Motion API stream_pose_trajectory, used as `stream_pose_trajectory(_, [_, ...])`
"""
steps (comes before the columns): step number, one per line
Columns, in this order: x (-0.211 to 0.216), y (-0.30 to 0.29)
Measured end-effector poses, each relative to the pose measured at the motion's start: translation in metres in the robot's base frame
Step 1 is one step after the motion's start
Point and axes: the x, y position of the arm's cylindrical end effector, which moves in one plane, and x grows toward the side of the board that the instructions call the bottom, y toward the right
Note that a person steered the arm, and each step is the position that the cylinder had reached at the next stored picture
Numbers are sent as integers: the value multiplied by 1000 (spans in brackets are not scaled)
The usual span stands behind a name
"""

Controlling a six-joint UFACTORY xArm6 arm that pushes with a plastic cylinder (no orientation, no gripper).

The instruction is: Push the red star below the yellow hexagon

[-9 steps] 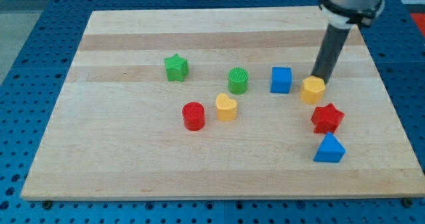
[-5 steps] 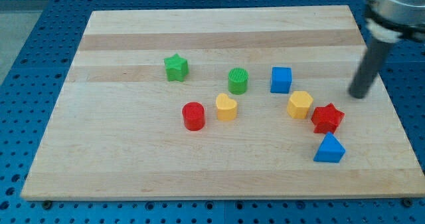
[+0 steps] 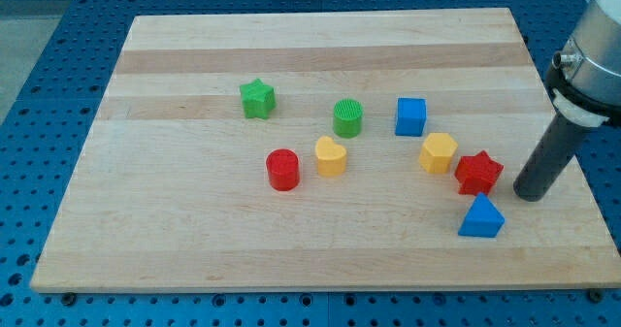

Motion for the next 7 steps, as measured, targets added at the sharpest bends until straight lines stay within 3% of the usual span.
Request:
stream_pose_trajectory(3, [-12, 3])
stream_pose_trajectory(7, [-6, -114])
